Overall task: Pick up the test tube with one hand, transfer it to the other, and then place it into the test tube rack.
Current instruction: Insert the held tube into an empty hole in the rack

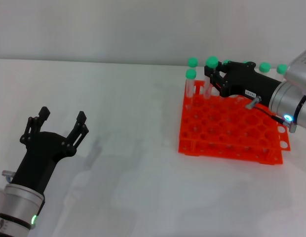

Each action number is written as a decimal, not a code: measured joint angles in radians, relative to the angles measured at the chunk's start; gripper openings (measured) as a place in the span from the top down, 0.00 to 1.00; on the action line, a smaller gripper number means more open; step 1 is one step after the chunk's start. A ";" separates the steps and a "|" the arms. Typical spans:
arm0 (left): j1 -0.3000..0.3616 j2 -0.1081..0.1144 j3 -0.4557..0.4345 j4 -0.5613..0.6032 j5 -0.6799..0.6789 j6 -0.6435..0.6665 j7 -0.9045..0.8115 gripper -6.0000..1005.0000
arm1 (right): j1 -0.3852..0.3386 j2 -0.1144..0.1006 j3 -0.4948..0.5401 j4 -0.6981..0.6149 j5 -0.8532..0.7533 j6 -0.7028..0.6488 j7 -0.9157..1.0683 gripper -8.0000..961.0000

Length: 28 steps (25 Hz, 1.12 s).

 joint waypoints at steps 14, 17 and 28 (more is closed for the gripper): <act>-0.003 0.000 0.001 0.000 -0.001 0.000 0.000 0.11 | 0.026 0.000 -0.057 0.038 -0.008 -0.051 -0.034 0.69; -0.003 0.000 0.001 0.000 -0.001 0.000 0.000 0.11 | 0.026 0.000 -0.063 0.038 -0.008 -0.051 -0.033 0.69; -0.003 0.000 0.001 0.000 0.000 0.000 0.000 0.11 | 0.019 0.000 -0.077 0.035 -0.007 -0.075 0.002 0.68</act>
